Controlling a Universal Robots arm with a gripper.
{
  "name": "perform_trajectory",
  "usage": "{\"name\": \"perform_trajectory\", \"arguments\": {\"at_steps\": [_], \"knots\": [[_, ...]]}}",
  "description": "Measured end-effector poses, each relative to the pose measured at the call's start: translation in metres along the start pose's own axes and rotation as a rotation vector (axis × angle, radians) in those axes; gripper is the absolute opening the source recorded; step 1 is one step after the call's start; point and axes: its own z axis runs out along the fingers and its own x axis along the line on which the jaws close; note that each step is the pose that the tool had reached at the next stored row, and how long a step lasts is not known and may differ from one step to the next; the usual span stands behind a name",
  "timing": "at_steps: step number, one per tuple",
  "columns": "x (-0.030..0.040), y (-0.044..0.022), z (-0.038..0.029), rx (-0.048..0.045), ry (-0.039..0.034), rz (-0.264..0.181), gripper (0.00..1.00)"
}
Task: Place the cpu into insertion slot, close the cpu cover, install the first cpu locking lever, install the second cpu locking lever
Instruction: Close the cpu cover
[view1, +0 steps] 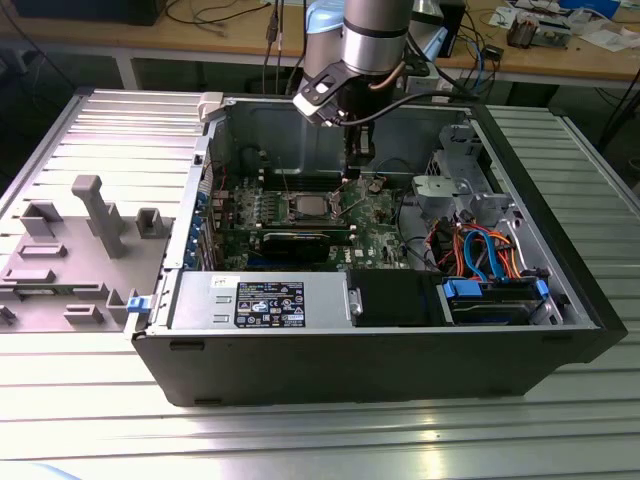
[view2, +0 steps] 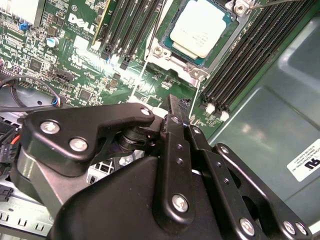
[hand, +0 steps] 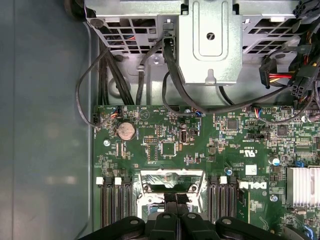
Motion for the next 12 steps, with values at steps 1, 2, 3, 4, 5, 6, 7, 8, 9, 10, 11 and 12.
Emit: {"name": "perform_trajectory", "arguments": {"at_steps": [1,2,3,4,5,6,7,8,9,10,11,12], "knots": [[0.0,0.0002,0.0,0.0,0.0,0.0,0.11],[0.0,0.0003,0.0,0.0,0.0,0.0,0.11],[0.0,0.0006,0.0,0.0,-0.0001,0.0,0.11],[0.0,0.0008,0.0,0.0,-0.0001,0.0,0.11],[0.0,0.001,0.0,0.0,-0.0001,0.0,0.11],[0.0,0.0015,0.0,0.0,0.0,0.0,0.11],[0.0,0.002,0.0,0.0001,-0.0002,0.0,0.11],[0.0,0.0034,0.0001,0.0,-0.0003,0.0,0.11],[0.0,0.0045,0.0001,0.0001,-0.0006,0.0,0.11],[-0.0001,0.0063,0.0003,0.0001,-0.0005,0.0,0.11],[0.0,0.0079,0.0004,0.0,-0.0005,0.0,0.11],[0.0,0.0101,0.0006,0.0,-0.0004,0.0,0.11]]}}
